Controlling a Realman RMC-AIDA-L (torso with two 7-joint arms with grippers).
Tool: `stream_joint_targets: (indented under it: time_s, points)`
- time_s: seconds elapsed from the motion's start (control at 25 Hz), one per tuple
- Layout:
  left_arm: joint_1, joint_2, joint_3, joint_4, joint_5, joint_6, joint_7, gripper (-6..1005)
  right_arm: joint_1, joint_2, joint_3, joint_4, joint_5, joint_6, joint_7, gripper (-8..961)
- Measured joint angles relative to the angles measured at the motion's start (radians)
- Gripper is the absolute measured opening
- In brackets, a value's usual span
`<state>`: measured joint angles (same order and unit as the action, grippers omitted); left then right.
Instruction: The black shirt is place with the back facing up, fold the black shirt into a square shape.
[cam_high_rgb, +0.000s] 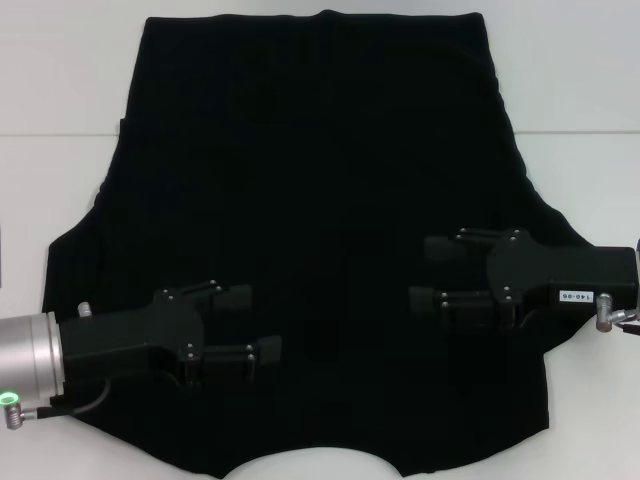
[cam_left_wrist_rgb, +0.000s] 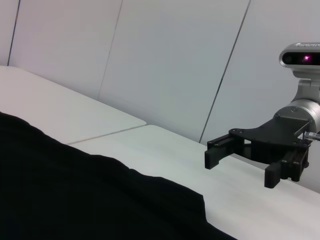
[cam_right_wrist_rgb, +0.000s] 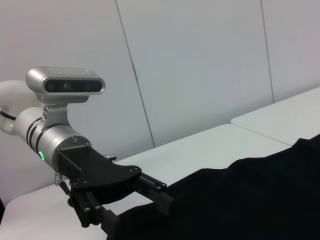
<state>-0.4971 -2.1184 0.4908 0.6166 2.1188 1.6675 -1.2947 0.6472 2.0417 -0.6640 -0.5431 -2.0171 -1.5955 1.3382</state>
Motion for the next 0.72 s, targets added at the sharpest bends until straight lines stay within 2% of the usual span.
stream_joint_targets:
  time_s: [0.72]
  points:
    - [-0.001,-0.002,-0.015,0.000,-0.003,-0.018,-0.015,886,0.006,0.005,0.000,0.000,0.000,0.005,-0.006,837]
